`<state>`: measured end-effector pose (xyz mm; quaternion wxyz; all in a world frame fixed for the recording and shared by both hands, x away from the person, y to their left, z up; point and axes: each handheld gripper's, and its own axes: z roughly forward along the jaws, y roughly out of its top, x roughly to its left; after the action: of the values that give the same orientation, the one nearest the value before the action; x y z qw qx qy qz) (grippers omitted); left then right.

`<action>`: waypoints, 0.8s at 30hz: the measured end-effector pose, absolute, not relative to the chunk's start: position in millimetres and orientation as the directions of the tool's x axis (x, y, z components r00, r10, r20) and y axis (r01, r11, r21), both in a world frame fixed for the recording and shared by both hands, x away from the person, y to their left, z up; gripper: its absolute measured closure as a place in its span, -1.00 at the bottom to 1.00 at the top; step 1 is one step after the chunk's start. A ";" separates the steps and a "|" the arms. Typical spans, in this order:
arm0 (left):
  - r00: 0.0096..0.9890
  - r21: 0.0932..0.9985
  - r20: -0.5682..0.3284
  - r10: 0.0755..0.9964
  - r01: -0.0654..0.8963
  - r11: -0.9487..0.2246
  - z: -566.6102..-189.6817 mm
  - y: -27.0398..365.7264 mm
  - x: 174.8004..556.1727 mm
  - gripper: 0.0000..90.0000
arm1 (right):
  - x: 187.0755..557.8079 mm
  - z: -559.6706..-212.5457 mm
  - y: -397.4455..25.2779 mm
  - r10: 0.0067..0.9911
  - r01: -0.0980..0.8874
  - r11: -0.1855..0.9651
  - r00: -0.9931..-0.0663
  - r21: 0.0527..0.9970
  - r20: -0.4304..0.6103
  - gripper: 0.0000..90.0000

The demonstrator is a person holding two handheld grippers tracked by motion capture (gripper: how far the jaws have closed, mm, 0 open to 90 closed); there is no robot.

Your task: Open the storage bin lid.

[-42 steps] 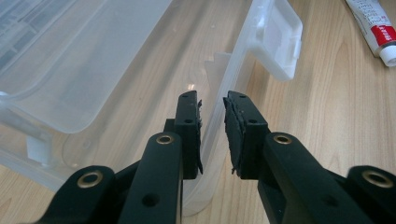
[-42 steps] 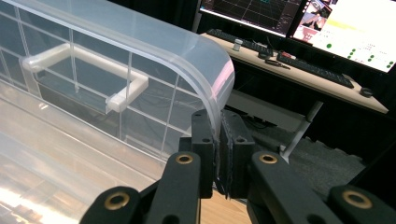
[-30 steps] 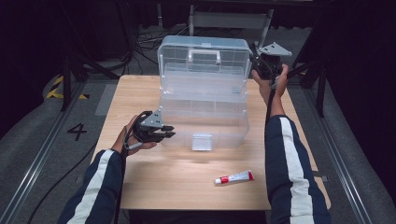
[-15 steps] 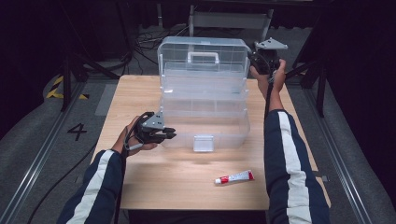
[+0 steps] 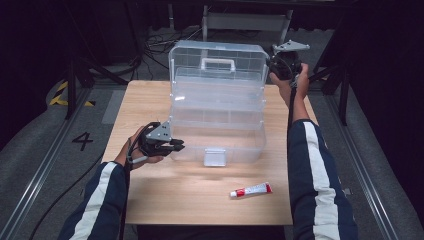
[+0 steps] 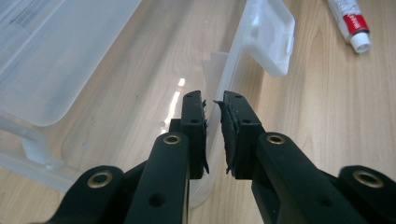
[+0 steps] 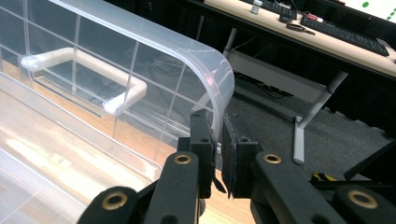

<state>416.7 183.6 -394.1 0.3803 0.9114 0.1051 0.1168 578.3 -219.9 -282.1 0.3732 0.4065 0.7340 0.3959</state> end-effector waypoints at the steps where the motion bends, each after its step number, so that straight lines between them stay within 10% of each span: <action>1: 0.952 0.718 0.132 0.277 0.100 -0.689 -394.0 182.9 416.2 0.78 | 578.9 -282.0 -220.2 0.890 0.300 0.358 -0.395 0.884 -0.227 0.85; 24: 0.954 0.739 0.124 0.273 0.095 -0.667 -396.2 185.4 415.2 0.79 | 617.9 -296.7 -216.8 0.893 0.330 0.353 -0.399 0.876 -0.209 0.80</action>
<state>415.2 185.4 -396.2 0.3952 0.9059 0.1017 0.1129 617.9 -216.8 -296.7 0.3600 0.4135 0.7394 0.3908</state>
